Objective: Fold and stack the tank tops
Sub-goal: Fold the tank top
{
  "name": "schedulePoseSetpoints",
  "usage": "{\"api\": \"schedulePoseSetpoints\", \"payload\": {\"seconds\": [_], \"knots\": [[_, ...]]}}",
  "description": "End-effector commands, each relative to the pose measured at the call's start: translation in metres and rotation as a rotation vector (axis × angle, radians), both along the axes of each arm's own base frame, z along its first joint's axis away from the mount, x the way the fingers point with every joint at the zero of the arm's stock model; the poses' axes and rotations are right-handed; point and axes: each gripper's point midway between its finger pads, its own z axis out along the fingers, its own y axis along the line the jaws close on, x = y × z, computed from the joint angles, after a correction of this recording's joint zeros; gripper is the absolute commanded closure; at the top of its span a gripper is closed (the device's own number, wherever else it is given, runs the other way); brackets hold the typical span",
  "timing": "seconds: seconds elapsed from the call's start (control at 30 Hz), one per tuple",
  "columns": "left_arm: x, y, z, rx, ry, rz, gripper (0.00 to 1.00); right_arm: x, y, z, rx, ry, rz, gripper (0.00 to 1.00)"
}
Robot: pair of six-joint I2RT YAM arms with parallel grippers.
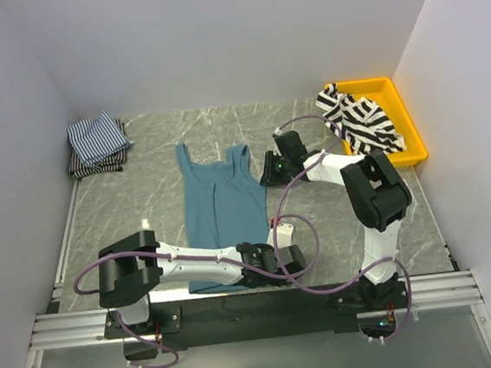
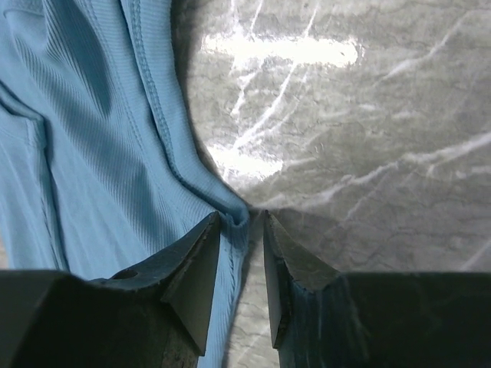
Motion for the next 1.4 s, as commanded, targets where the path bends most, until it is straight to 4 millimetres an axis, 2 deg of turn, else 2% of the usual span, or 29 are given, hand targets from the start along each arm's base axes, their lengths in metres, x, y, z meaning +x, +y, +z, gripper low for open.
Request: {"api": "schedulePoseSetpoints", "payload": {"seconds": [0.0, 0.37, 0.5, 0.53, 0.6, 0.8, 0.9, 0.93, 1.13, 1.2, 1.37], "knots": [[-0.005, -0.01, 0.014, -0.062, 0.002, -0.023, 0.99, -0.018, -0.017, -0.01, -0.092, 0.032, 0.015, 0.62], [-0.006, -0.008, 0.014, -0.064, 0.004, -0.024, 0.99, -0.017, -0.006, -0.014, -0.066, 0.037, 0.053, 0.66], [-0.006, -0.005, 0.016, -0.069, 0.006, -0.024, 0.99, -0.017, -0.011, -0.015, -0.086, 0.033, 0.029, 0.75], [-0.007, -0.005, 0.018, -0.077, 0.006, -0.023, 0.99, -0.019, -0.014, -0.016, -0.091, 0.039, 0.014, 0.88], [-0.008, -0.002, 0.017, -0.079, 0.01, -0.019, 0.99, -0.019, -0.02, -0.018, -0.096, 0.041, -0.014, 0.98], [-0.011, 0.005, 0.029, -0.152, 0.027, 0.0, 0.99, -0.014, -0.035, -0.009, -0.047, 0.023, -0.131, 1.0], [-0.012, 0.011, 0.04, -0.207, 0.026, 0.015, 0.99, -0.01, -0.037, 0.007, -0.032, -0.014, -0.149, 1.0], [-0.011, 0.012, 0.048, -0.231, 0.02, 0.021, 1.0, -0.007, -0.035, 0.017, -0.016, -0.031, -0.15, 1.0], [-0.01, 0.028, 0.05, -0.248, 0.02, 0.07, 1.0, 0.004, -0.013, 0.047, 0.014, -0.075, -0.127, 1.0], [-0.009, 0.034, 0.045, -0.245, 0.028, 0.097, 0.99, 0.001, 0.0, 0.05, 0.008, -0.077, -0.104, 1.0], [-0.01, 0.054, 0.039, -0.271, 0.058, 0.172, 1.0, 0.009, 0.033, 0.061, 0.002, -0.096, -0.077, 1.0]]}}
